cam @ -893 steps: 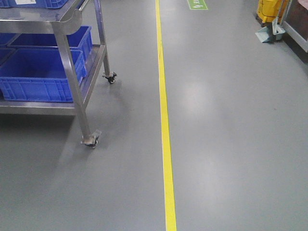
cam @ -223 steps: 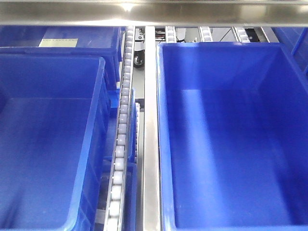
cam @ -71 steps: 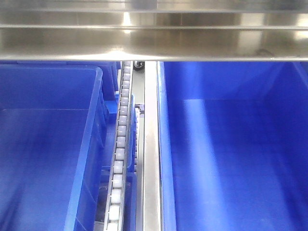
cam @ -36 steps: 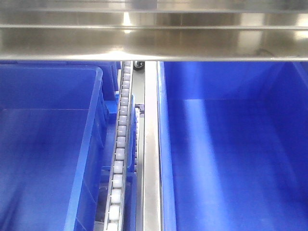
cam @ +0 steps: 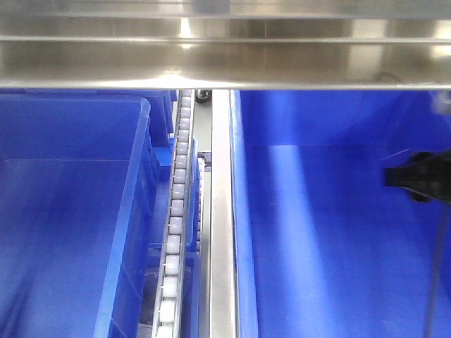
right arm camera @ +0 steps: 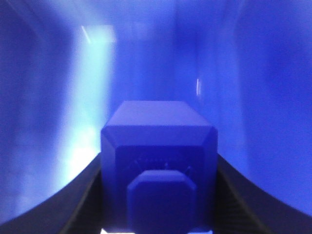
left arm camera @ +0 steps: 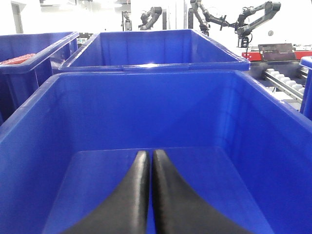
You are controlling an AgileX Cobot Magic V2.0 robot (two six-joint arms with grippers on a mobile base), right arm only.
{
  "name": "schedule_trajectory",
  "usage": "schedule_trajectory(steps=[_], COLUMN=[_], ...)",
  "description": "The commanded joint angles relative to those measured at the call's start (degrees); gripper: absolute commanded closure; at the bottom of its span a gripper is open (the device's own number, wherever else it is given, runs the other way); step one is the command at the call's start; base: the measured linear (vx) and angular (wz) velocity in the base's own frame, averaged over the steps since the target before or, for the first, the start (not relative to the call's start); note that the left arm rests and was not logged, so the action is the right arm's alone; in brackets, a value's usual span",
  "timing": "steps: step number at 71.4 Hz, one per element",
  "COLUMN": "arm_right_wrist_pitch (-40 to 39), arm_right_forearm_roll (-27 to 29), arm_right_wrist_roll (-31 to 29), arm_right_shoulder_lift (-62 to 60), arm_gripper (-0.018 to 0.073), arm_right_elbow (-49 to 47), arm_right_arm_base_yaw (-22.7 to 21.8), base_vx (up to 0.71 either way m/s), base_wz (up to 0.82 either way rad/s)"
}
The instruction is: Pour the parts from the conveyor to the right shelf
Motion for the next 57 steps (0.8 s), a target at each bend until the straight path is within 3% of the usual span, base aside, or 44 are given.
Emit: schedule_trajectory(steps=[1,35,46,57], arm_right_wrist_pitch=[-2.5,11.5,14.6,16.0], arm_right_forearm_roll=[-0.4,0.3,-1.3,-3.5], arm_right_wrist_roll=[-0.2,-3.0,-5.5,-4.3], arm_right_shoulder_lift=[3.6,26.1,31.4,34.1], arm_gripper=[0.0554,0.0487,0.0466,0.0364], arm_right_elbow=[-3.9,-18.0,-21.1,-22.8], arm_right_arm_base_yaw=[-0.2,-0.1,2.4,5.5], base_vx=[0.00,0.00,0.00,0.00], base_wz=[0.00,0.00,0.00,0.00])
